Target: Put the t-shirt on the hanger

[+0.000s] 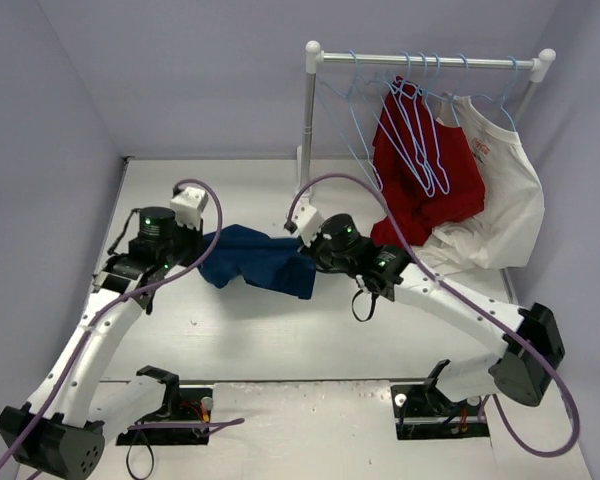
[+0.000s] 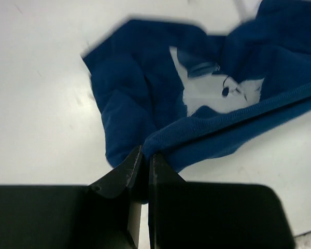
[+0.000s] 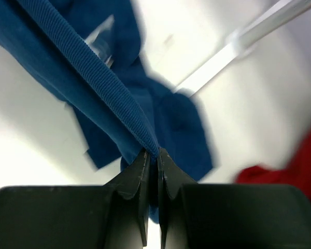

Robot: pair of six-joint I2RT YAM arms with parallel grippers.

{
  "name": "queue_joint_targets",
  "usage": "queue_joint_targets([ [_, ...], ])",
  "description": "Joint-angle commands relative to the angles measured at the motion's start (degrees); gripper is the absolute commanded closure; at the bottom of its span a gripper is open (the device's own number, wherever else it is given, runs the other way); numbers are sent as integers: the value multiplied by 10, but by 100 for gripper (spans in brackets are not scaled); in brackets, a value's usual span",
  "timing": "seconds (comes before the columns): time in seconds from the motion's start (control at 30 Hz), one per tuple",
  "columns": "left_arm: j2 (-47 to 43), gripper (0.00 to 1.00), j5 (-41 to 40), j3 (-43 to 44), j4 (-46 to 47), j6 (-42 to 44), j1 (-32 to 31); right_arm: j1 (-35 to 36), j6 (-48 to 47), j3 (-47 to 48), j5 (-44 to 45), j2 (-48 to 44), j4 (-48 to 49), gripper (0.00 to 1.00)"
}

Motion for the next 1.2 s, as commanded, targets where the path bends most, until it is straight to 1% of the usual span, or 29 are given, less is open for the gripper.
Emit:
queue_joint_targets([
  [0.0,-26,100,-31,-63,9,-78,18,3,77,-42,13,21,-21,100],
  [0.07,-37,100,-31,-84,-14,-125,18,17,99,-58,12,32,-21,99],
  [0.17,-60,100,-16,-101,-65,-178,19,40,147,-82,6,36,-22,94],
  [0.2,-73,95,-2,-110,-75,-194,19,46,162,-90,-1,34,-22,92],
  [0.27,-99,79,19,-126,-81,-215,19,53,188,-102,-14,32,-24,88],
  [0.3,-114,63,34,-133,-86,-228,19,57,212,-107,-19,29,-25,84],
  [0.37,-126,53,36,-131,-97,-239,18,64,234,-115,-27,20,-26,77],
  [0.4,-133,46,34,-126,-107,-242,19,65,246,-118,-32,12,-29,71],
  [0.43,-134,45,34,-120,-110,-241,19,65,249,-119,-34,5,-31,70],
  [0.5,-133,36,16,-106,-127,-240,19,66,255,-112,-34,-16,-44,62],
  [0.53,-130,33,12,-103,-126,-239,19,65,254,-105,-32,-28,-52,57],
  [0.57,-126,32,10,-98,-126,-237,18,65,251,-90,-27,-44,-61,53],
  [0.6,-123,32,8,-93,-126,-235,19,65,249,-75,-23,-54,-72,51],
  [0.63,-114,32,7,-88,-126,-234,19,65,240,-60,-3,-64,-82,45],
  [0.67,-107,32,4,-83,-126,-231,19,64,234,-44,15,-70,-100,42],
  [0.73,-90,32,-5,-69,-125,-227,19,60,215,-3,68,-88,-116,38],
  [0.77,-82,32,-7,-63,-125,-226,19,57,211,15,79,-93,-119,36],
  [0.83,-63,32,-6,-50,-120,-215,19,33,187,57,128,-104,-125,33],
  [0.87,-55,32,-1,-48,-116,-205,19,19,183,72,131,-106,-126,32],
  [0.93,-25,32,10,-40,-104,-189,19,-40,181,117,124,-102,-126,31],
  [1.0,-10,32,18,-37,-95,-177,19,-77,175,149,118,-96,-126,31],
  [1.03,4,32,25,-39,-86,-168,19,-98,160,174,116,-84,-126,30],
  [1.07,12,32,26,-41,-79,-169,19,-103,155,182,112,-76,-126,30],
  [1.1,22,32,31,-51,-63,-172,18,-121,150,216,103,-63,-126,30],
  [1.17,36,32,45,-58,-42,-186,17,-126,151,233,92,-50,-126,30],
])
